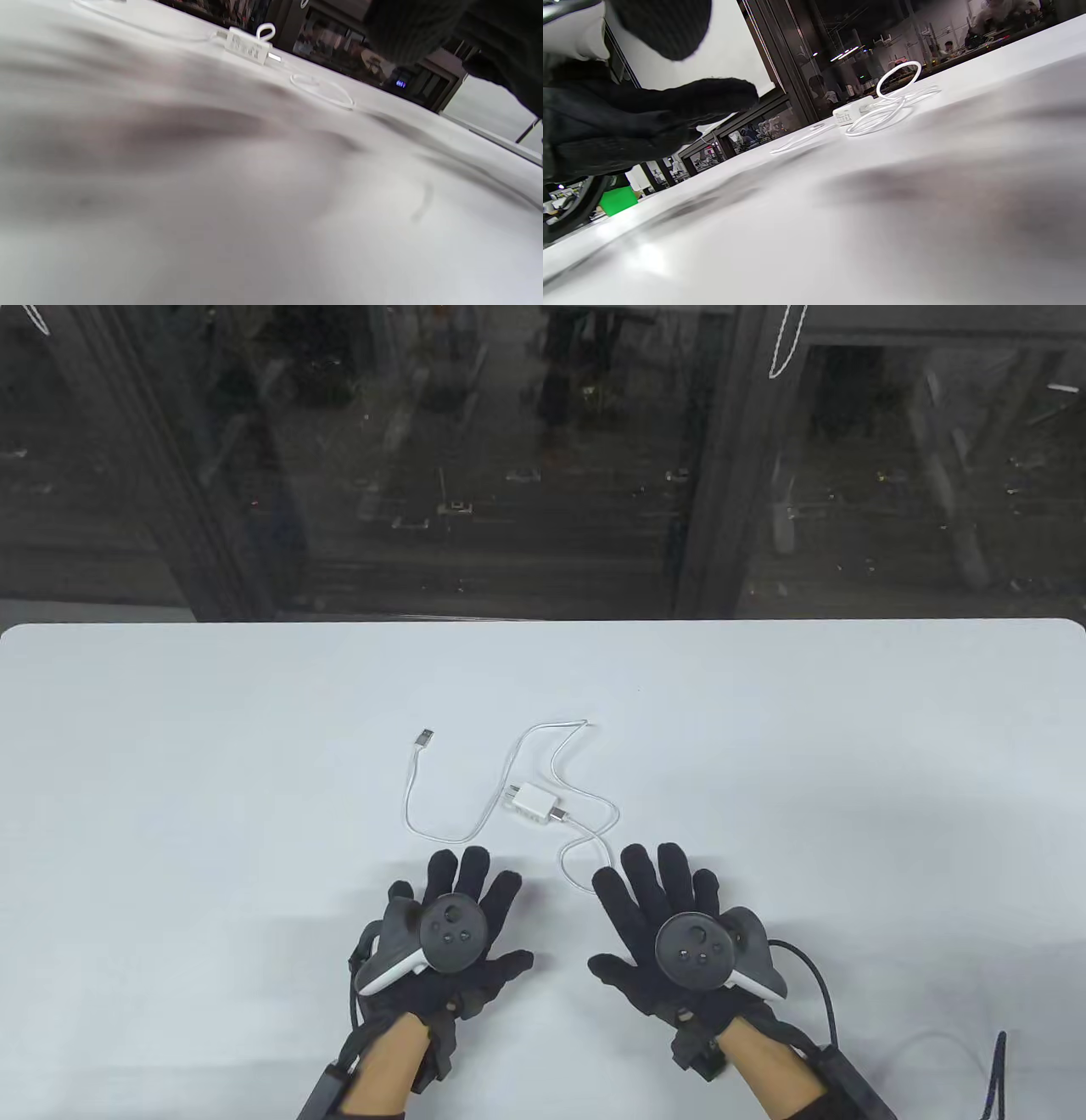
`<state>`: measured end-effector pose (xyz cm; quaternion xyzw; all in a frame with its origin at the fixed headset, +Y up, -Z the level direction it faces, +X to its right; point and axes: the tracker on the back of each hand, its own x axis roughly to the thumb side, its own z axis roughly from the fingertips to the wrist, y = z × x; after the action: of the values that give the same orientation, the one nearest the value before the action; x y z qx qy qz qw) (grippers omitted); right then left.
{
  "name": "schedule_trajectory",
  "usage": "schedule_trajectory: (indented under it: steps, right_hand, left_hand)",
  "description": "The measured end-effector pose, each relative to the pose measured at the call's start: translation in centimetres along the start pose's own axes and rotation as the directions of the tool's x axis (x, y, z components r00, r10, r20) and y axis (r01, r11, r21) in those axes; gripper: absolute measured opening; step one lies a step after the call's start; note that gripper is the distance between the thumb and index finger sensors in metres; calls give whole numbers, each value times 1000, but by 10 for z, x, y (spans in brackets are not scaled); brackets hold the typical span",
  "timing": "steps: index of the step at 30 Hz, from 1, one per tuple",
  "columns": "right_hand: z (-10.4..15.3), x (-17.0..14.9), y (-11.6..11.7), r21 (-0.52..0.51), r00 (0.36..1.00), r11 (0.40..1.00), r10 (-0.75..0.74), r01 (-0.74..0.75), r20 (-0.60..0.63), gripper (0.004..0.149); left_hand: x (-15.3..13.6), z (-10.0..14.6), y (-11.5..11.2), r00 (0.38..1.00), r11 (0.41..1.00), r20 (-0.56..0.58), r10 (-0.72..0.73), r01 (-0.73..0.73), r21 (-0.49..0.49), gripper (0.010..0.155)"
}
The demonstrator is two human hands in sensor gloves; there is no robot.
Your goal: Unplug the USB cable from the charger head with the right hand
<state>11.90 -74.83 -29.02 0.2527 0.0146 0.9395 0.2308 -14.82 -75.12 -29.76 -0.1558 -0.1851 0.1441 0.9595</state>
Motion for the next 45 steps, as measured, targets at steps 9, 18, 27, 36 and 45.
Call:
schedule_trajectory:
  steps: [9,18,27,36,45]
  right_hand:
    - [0,0,-1,34,998,998,-59,59,2,83]
    - [1,6,-1,13,997,998,-54,54,48,81]
    - [3,11,-3,4,997,999,-53,53,62,78]
    - [5,18,-5,-20,993,998,-60,63,106,75]
    - [4,21,-1,-3,993,999,-49,50,107,74]
  left_hand:
    - [0,-3,-2,998,998,25,66,-66,-4,85]
    - [-2,-2,-3,997,997,26,77,-77,-1,85]
    - [-5,0,-9,988,988,4,153,-153,19,83]
    - [1,3,-6,983,981,3,183,-182,67,84]
    - [2,4,-7,983,982,18,182,-183,53,82]
